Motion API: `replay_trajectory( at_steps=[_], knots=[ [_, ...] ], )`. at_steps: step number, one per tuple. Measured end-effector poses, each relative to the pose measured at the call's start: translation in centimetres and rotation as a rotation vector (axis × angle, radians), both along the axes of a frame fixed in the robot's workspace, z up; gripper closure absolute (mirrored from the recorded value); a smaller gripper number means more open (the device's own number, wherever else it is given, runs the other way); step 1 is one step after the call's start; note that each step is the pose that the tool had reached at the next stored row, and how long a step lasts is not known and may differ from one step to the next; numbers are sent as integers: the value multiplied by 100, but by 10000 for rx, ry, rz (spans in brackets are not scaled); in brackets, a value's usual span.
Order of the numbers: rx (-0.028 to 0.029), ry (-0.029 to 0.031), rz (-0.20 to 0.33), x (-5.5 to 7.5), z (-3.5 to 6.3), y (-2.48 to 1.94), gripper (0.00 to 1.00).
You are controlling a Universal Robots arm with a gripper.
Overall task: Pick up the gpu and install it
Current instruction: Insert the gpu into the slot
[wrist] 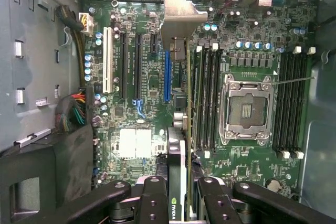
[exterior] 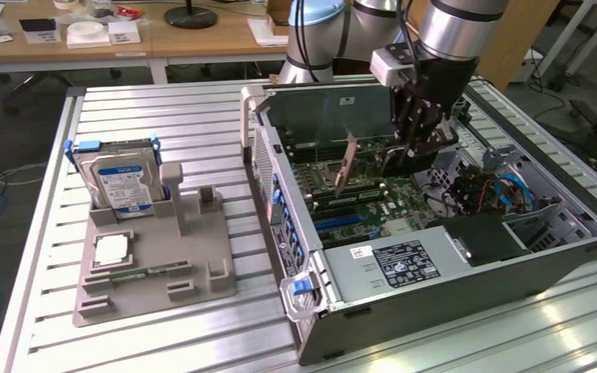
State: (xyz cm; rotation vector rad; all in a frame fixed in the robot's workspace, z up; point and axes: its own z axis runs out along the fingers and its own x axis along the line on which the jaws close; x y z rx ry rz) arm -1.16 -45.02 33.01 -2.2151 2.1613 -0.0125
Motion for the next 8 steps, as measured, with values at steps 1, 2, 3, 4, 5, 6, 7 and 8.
replay_trajectory(
  at_steps=[1, 2, 3, 4, 5, 6, 7, 8],
  knots=[
    [1, 0, 1, 0, -2, 0, 73],
    [1, 0, 1, 0, -3, 0, 73],
    [1, 0, 1, 0, -4, 0, 73],
    [0, -1, 2, 0, -5, 0, 73],
    [1, -1, 2, 0, -7, 0, 73],
    [2, -1, 4, 0, -10, 0, 73],
    [2, -1, 6, 0, -12, 0, 73],
    [1, -1, 10, -1, -13, -5, 73]
  ],
)
